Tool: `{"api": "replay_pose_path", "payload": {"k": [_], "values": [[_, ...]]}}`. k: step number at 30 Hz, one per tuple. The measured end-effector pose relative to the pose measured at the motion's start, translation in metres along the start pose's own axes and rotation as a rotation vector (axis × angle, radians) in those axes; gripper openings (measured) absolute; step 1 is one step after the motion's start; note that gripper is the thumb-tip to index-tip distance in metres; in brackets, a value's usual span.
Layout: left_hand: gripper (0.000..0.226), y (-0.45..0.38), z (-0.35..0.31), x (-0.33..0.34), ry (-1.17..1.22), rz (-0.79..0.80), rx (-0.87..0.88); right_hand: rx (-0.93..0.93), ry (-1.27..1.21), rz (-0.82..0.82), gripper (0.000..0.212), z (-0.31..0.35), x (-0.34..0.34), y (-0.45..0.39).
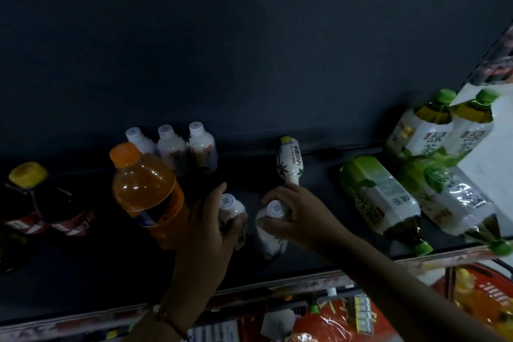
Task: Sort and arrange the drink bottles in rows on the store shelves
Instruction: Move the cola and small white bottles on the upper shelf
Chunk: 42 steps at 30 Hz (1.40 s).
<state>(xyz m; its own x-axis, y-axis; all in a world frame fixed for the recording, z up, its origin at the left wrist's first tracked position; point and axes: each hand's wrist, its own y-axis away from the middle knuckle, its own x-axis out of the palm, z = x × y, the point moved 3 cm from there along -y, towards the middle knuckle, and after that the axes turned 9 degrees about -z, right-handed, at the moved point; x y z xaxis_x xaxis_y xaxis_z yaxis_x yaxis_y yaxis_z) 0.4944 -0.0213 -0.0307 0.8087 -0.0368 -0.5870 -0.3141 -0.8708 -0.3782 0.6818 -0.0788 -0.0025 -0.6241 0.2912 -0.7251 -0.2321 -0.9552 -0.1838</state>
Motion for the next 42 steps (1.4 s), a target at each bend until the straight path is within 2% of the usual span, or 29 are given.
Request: {"api": "replay_pose_path", "payload": {"k": [5,8,14,19,24,27,29,33,37,40,42], "values": [[0.062,-0.004,0.0,-0.008,-0.109,-0.016,0.108,0.025,0.065,-0.042,0.047,-0.003,0.016,0.017],[0.057,-0.007,-0.005,-0.015,-0.12,0.003,0.186,0.047,0.089,-0.103,0.044,0.003,0.015,0.022],[0.043,-0.026,-0.056,-0.024,-0.065,0.039,0.391,0.113,0.07,-0.147,0.053,0.01,0.006,0.042],[0.028,-0.056,-0.103,-0.001,-0.054,0.177,0.388,0.142,0.115,-0.178,0.06,-0.009,-0.033,0.067],[0.033,-0.083,-0.147,0.06,-0.268,0.246,0.441,0.151,0.415,-0.353,0.068,-0.073,-0.083,0.066],[0.051,-0.087,-0.142,0.109,-0.549,0.432,0.251,0.224,0.487,-0.308,0.083,-0.117,-0.093,0.055],[0.062,-0.084,-0.134,0.138,-0.599,0.502,0.078,0.206,0.54,-0.201,0.077,-0.143,-0.094,0.048],[0.074,-0.084,-0.116,0.182,-0.583,0.301,-0.126,0.124,0.545,-0.025,0.071,-0.175,-0.099,0.044],[0.076,-0.077,-0.088,0.203,-0.334,0.1,-0.444,0.037,0.353,0.036,0.074,-0.183,-0.108,0.049],[0.075,-0.071,-0.077,0.212,-0.195,-0.116,-0.473,0.073,0.27,0.056,0.073,-0.186,-0.114,0.055],[0.073,-0.069,-0.075,0.214,-0.095,-0.179,-0.513,0.141,0.29,0.112,0.07,-0.185,-0.119,0.053]]}}
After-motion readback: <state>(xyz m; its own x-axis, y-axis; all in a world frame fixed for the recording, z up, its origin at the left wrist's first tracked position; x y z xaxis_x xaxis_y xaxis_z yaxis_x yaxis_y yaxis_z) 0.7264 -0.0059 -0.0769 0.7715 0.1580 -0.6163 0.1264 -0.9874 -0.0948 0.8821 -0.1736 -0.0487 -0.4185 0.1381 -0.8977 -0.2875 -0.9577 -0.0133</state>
